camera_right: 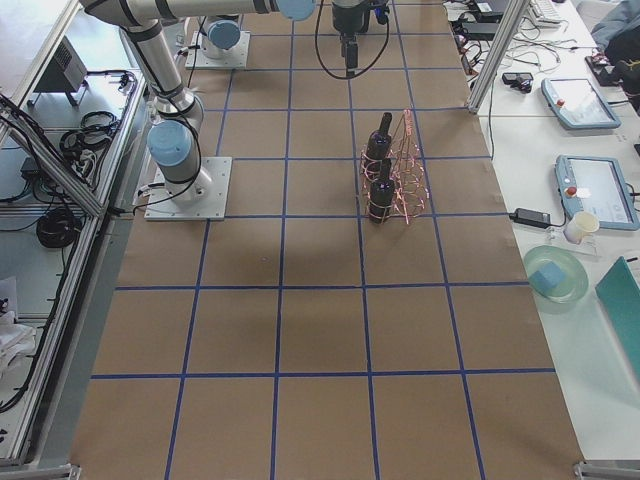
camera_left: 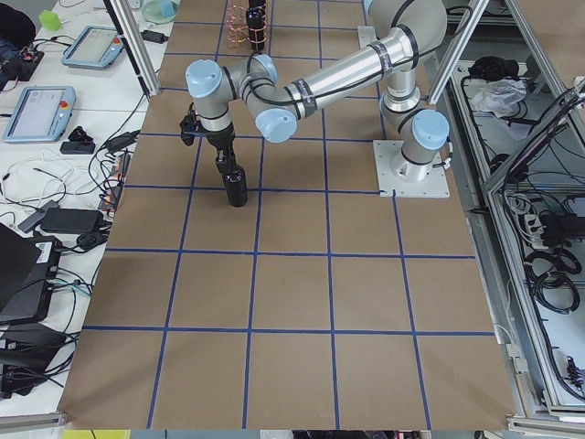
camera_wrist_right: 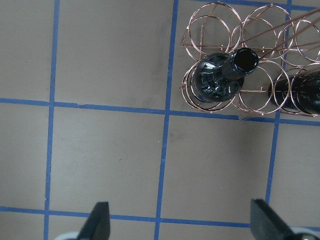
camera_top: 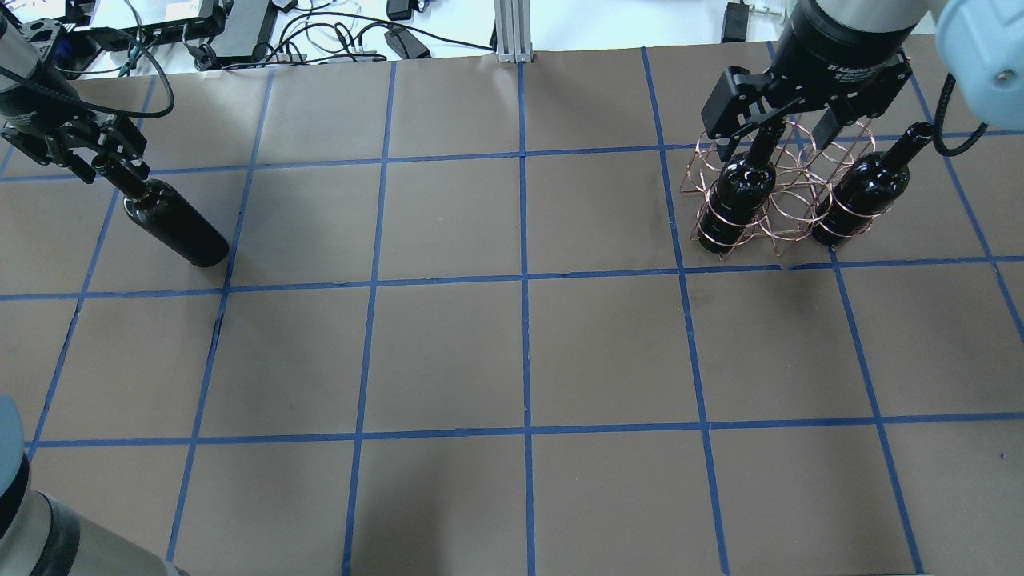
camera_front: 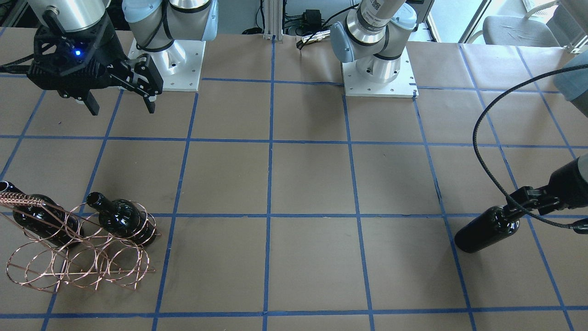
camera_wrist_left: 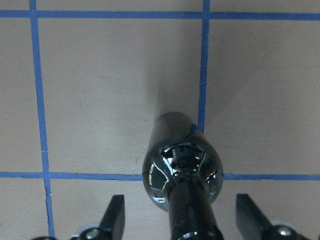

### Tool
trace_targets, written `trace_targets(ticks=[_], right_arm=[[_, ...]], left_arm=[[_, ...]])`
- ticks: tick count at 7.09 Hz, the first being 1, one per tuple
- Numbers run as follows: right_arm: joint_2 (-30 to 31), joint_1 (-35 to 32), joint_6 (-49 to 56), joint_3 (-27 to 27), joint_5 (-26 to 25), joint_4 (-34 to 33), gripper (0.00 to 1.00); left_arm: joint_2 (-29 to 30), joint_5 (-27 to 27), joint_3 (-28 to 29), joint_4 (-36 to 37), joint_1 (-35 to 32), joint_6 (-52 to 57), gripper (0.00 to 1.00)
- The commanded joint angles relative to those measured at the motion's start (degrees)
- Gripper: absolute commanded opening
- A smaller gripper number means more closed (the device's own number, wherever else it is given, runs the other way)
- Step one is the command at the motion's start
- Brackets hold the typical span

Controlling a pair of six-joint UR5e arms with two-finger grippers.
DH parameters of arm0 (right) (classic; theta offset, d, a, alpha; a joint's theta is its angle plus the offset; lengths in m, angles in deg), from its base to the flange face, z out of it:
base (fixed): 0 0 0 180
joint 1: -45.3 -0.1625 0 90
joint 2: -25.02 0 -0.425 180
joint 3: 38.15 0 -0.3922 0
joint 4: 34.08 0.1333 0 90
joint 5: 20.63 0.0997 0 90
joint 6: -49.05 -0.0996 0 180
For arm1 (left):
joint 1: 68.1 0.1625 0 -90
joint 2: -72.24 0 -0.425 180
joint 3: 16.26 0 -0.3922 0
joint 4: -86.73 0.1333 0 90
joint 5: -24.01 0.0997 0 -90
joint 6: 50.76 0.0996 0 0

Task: Place wine into wine basket
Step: 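Lower the left gripper onto the bottle neck, then close the left gripper around the bottle neck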

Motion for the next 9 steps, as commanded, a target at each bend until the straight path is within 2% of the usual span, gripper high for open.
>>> trace_targets(ticks=[1, 2, 3, 4, 5, 9], right_arm=[[0.0, 0.01, 0.0, 0.0, 0.0, 0.0, 0.99], [0.0, 0.01, 0.0, 0.0, 0.0, -0.09, 0.99], [0.0, 0.01, 0.0, 0.0, 0.0, -0.09, 0.99], [0.0, 0.01, 0.0, 0.0, 0.0, -0.09, 0.99], [0.0, 0.01, 0.0, 0.0, 0.0, -0.09, 0.99], [0.0, 0.01, -0.09, 0.0, 0.0, -0.09, 0.99]], left_arm=[[-0.4, -0.01, -0.1, -1.91, 0.0, 0.02, 0.62], [-0.75, 0.25, -0.18, -2.36, 0.0, -0.06, 0.62], [-0.76, 0.25, -0.27, -3.32, 0.0, -0.07, 0.32], [-0.84, 0.17, -0.27, -4.46, 0.0, -0.07, 0.26], [-0.76, 0.34, -0.27, -4.47, 0.0, -0.07, 0.0], [-1.28, 0.17, 0.17, -3.77, 0.0, 1.6, 0.0]])
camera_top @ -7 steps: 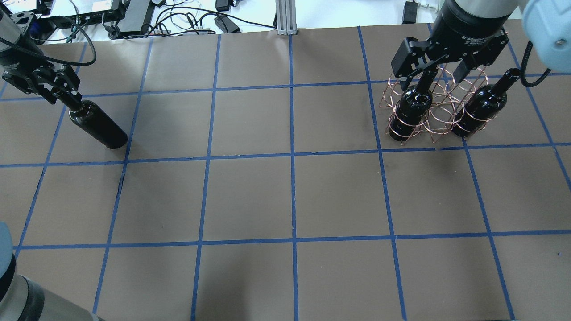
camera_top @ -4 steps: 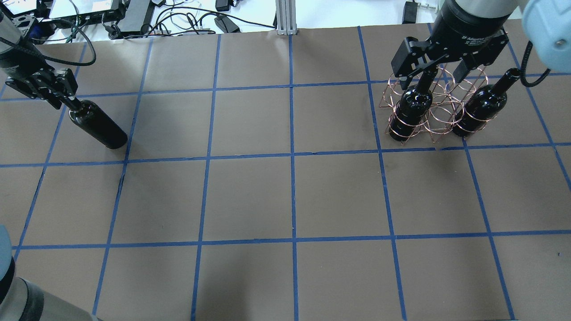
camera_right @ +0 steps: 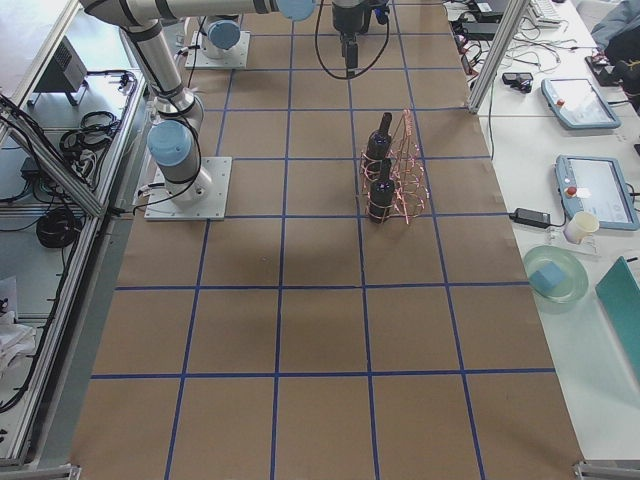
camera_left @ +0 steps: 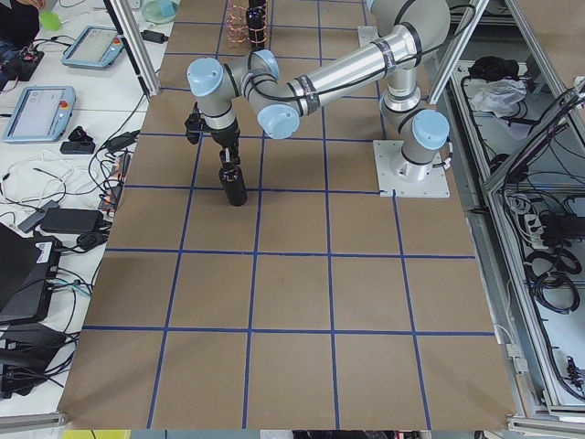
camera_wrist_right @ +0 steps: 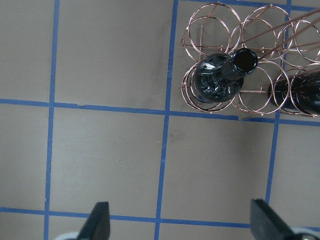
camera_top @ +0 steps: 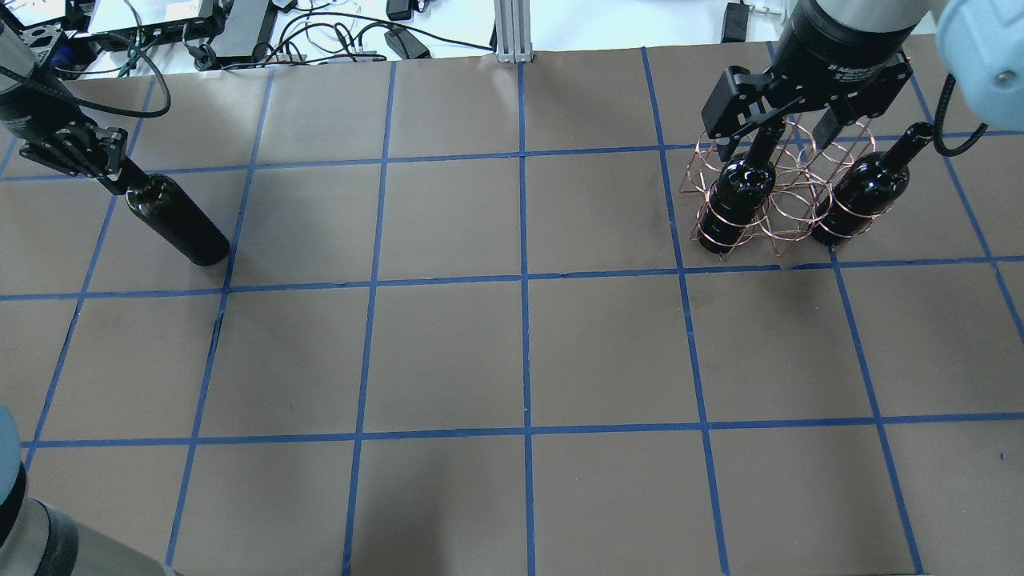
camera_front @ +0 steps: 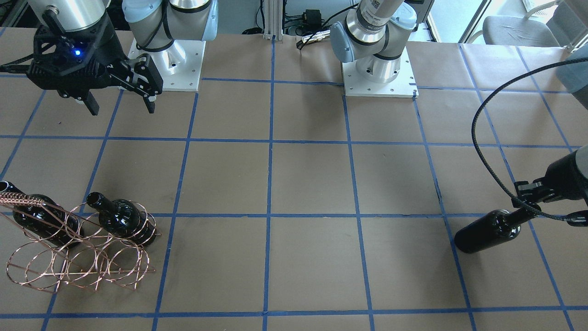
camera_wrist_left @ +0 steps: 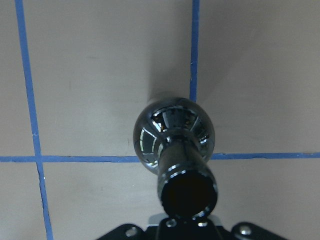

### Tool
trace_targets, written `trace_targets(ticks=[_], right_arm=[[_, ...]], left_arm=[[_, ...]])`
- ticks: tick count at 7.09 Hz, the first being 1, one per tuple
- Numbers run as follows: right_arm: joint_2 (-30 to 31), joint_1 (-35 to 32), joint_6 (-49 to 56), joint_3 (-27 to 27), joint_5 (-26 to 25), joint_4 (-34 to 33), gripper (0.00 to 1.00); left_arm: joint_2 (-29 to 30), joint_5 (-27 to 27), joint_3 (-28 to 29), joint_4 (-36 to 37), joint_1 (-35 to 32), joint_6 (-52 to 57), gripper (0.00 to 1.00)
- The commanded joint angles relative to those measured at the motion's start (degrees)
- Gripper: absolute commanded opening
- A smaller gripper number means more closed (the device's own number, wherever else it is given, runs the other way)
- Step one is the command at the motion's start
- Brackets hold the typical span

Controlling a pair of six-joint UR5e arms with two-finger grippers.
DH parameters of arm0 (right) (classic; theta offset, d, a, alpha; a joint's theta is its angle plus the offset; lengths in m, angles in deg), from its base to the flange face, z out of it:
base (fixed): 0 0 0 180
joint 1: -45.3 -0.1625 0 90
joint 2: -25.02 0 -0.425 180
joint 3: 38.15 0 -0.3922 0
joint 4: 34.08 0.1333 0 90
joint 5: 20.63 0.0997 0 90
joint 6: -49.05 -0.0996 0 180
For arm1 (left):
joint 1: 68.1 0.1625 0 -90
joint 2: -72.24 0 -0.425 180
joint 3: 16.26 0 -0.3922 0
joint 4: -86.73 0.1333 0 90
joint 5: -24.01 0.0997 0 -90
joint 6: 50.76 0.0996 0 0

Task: Place wine into wine basket
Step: 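Close the left gripper around the bottle neck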

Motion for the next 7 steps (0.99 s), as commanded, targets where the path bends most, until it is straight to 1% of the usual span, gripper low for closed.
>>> trace_targets(ticks=[1, 2, 3, 5, 6, 7], right_arm=[[0.0, 0.0, -0.01, 0.0, 0.0, 0.09, 0.99], [0.0, 0.0, -0.01, 0.0, 0.0, 0.0, 0.99], [0.0, 0.0, -0.01, 0.0, 0.0, 0.0, 0.99], [0.0, 0.0, -0.01, 0.0, 0.0, 0.0, 0.99], [0.0, 0.0, -0.01, 0.0, 0.0, 0.09, 0.99], [0.0, 0.09, -0.01, 0.0, 0.0, 0.0, 0.99]], left_arm=[[-0.54, 0.23, -0.03, 0.1, 0.0, 0.11, 0.21], [-0.81, -0.2, -0.2, -0.33, 0.0, -0.06, 0.83], [-0.9, -0.38, -0.29, -0.42, 0.17, -0.07, 1.0], [-0.81, -0.82, -0.29, 0.1, 0.18, -0.15, 1.0], [-0.37, -0.56, -0.29, 0.28, 0.18, -0.15, 0.98], [-0.11, -0.56, -0.2, 2.63, 0.18, -0.24, 0.98]])
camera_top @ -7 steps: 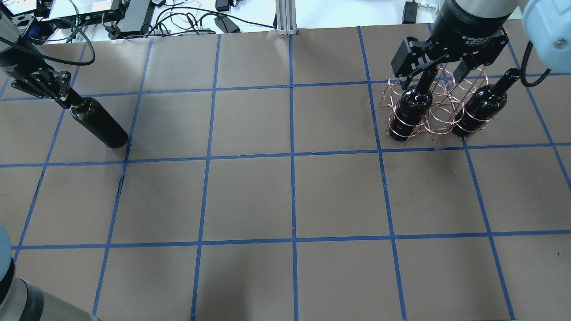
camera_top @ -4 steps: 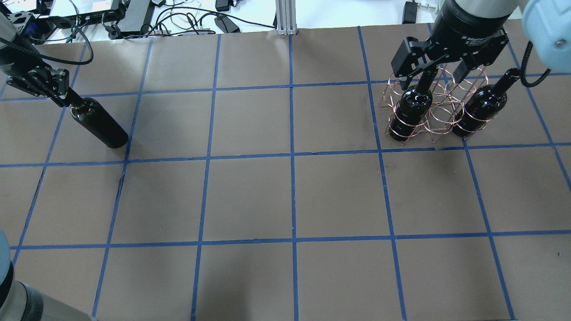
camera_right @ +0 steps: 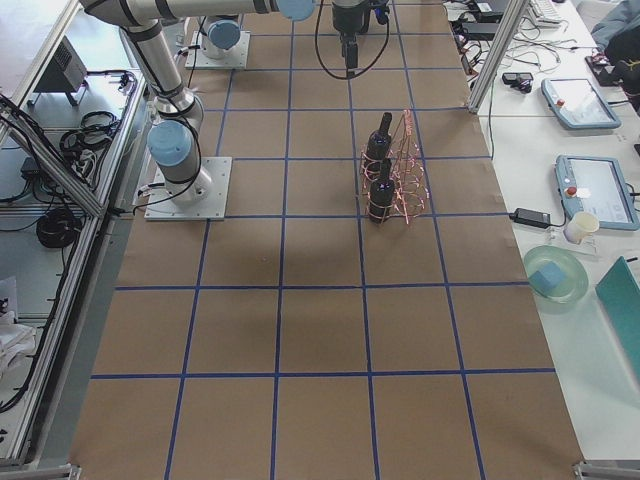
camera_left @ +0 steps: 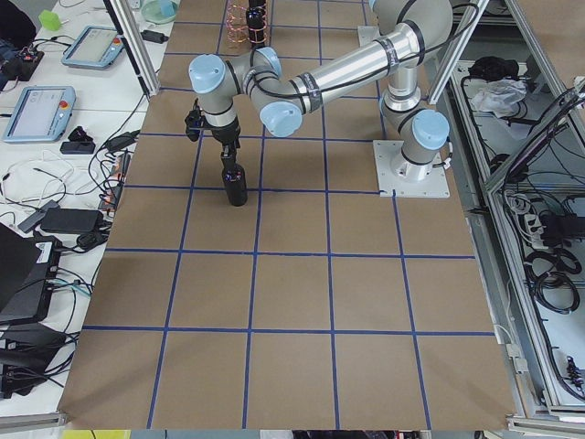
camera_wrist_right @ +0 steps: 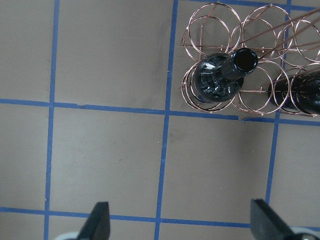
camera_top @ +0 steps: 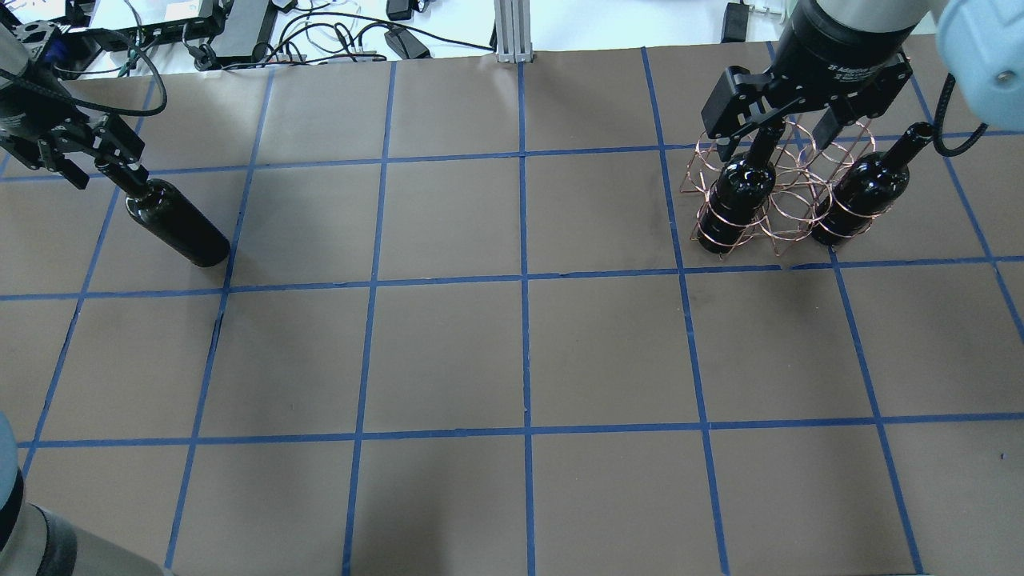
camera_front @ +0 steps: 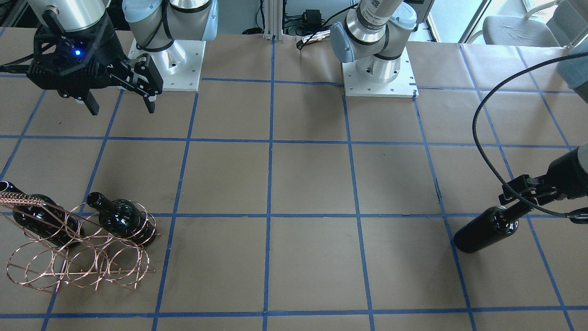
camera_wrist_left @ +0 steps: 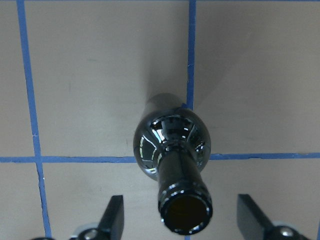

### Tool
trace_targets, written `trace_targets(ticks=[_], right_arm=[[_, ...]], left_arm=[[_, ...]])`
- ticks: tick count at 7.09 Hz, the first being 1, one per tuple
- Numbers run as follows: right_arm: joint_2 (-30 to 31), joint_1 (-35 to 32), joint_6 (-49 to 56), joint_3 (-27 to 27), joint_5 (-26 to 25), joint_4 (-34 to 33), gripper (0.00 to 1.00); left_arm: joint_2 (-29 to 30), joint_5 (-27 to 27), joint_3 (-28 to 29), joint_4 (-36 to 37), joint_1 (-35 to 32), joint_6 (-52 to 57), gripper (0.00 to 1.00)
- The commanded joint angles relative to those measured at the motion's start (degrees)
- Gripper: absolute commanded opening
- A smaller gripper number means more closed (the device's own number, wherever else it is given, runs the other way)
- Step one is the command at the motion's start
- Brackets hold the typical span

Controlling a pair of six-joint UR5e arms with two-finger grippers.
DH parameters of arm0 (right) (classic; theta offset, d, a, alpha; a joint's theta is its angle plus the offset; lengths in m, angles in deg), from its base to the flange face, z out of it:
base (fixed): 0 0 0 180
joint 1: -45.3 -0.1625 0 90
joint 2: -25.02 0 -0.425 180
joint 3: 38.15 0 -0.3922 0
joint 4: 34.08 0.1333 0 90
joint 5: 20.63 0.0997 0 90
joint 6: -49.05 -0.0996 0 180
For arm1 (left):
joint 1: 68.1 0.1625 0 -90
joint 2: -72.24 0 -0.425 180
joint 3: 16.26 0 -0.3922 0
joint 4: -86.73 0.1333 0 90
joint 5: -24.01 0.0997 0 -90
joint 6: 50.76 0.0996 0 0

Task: Place wine into wine basket
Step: 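Close the left gripper around the bottle neck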

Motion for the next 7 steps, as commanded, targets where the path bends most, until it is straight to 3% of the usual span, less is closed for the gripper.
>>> trace_targets(ticks=[1, 2, 3, 5, 6, 7], right_arm=[[0.0, -0.02, 0.0, 0.0, 0.0, -0.04, 0.99], [0.0, 0.07, 0.0, 0.0, 0.0, -0.04, 0.99], [0.0, 0.07, 0.0, 0.0, 0.0, -0.04, 0.99], [0.0, -0.02, 0.0, 0.0, 0.0, -0.04, 0.99], [0.0, -0.02, 0.0, 0.0, 0.0, -0.04, 0.99], [0.0, 0.07, 0.0, 0.0, 0.0, -0.04, 0.99]], left_arm=[[0.7, -0.02, 0.07, 2.84, 0.09, -0.07, 0.98], [0.79, -0.11, 0.07, 2.94, 0.01, -0.07, 0.93], [1.06, -0.11, 0.24, 3.03, 0.01, -0.24, 0.7], [1.15, -0.2, 0.25, 3.12, 0.01, -0.51, 0.67], [1.23, -0.2, 0.16, 3.03, 0.01, -0.51, 0.62], [1.23, -0.2, 0.16, 2.86, 0.01, -0.51, 0.3]])
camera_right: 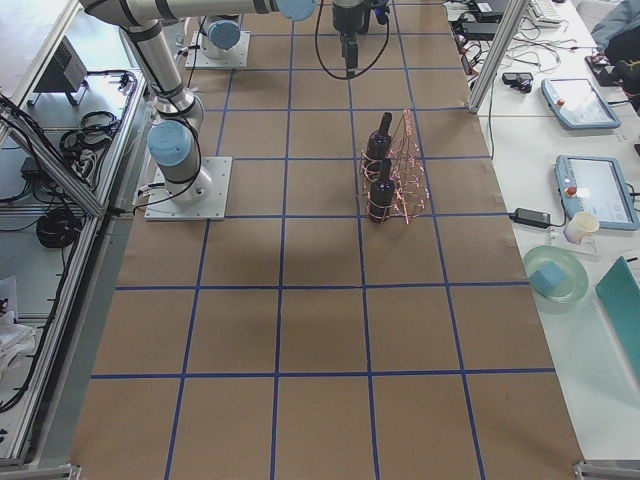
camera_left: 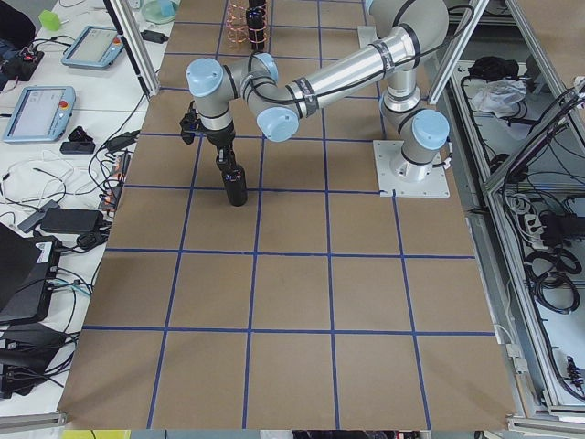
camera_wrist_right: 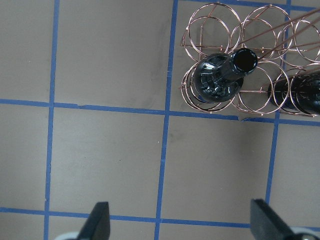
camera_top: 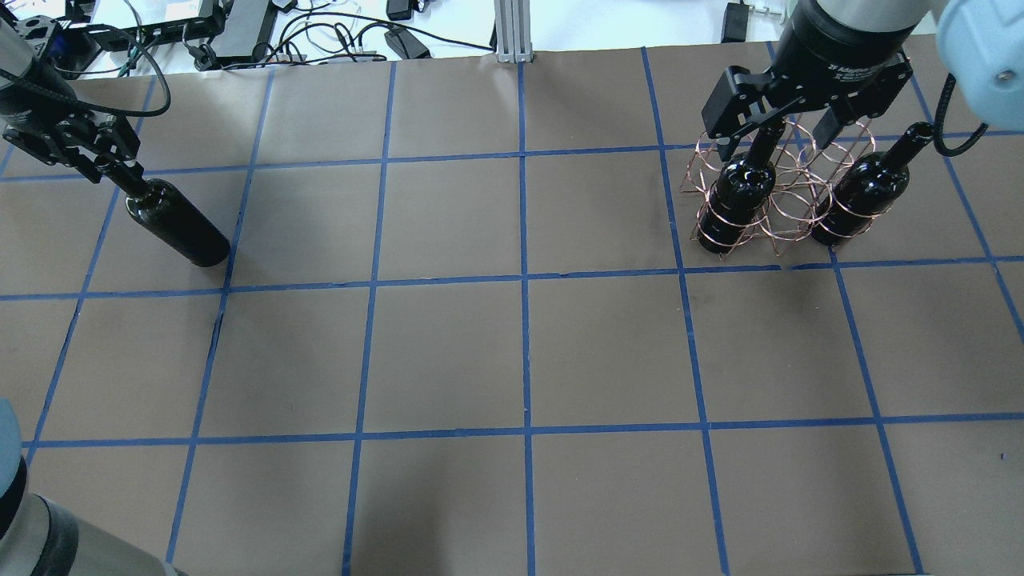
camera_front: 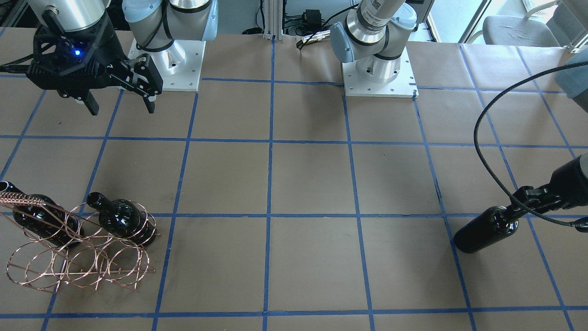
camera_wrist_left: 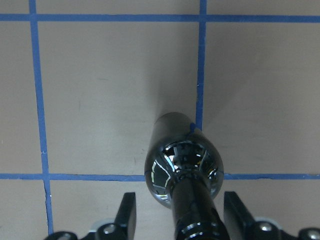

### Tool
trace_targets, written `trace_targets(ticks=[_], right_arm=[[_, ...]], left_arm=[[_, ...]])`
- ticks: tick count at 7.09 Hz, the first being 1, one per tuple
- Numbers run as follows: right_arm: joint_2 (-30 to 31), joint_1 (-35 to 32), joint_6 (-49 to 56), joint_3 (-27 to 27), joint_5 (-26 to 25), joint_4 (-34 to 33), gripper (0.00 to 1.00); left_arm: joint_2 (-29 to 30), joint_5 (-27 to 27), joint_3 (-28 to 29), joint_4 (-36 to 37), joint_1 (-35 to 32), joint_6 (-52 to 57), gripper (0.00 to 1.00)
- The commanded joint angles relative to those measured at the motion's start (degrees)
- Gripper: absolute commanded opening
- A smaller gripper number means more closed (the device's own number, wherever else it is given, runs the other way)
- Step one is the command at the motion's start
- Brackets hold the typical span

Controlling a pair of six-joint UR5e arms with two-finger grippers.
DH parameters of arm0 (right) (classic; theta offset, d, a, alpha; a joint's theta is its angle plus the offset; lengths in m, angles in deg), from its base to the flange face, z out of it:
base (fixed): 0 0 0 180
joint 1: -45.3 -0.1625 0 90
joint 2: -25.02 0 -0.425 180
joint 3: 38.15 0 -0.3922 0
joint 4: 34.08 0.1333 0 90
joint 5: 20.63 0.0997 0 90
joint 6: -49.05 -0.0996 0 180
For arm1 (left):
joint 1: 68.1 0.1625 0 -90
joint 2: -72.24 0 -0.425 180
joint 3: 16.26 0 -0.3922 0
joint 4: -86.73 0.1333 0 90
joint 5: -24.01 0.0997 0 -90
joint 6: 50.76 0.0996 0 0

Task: Place wine into wine basket
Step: 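Close the left gripper around the bottle neck, then lift the bottle upright with the left gripper and stand it mid-table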

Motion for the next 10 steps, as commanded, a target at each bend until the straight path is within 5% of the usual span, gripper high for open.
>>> trace_targets(ticks=[1, 6, 10], right_arm=[[0.0, -0.03, 0.0, 0.0, 0.0, 0.0, 0.99], [0.0, -0.03, 0.0, 0.0, 0.0, -0.09, 0.99], [0.0, -0.03, 0.0, 0.0, 0.0, -0.09, 0.99]], left_arm=[[0.05, 0.34, -0.13, -0.6, -0.01, -0.02, 0.0], [-2.75, 0.43, -0.04, -4.71, -2.81, -1.16, 0.0], [-8.81, -2.37, -3.01, -8.77, -17.37, -16.96, 0.0]])
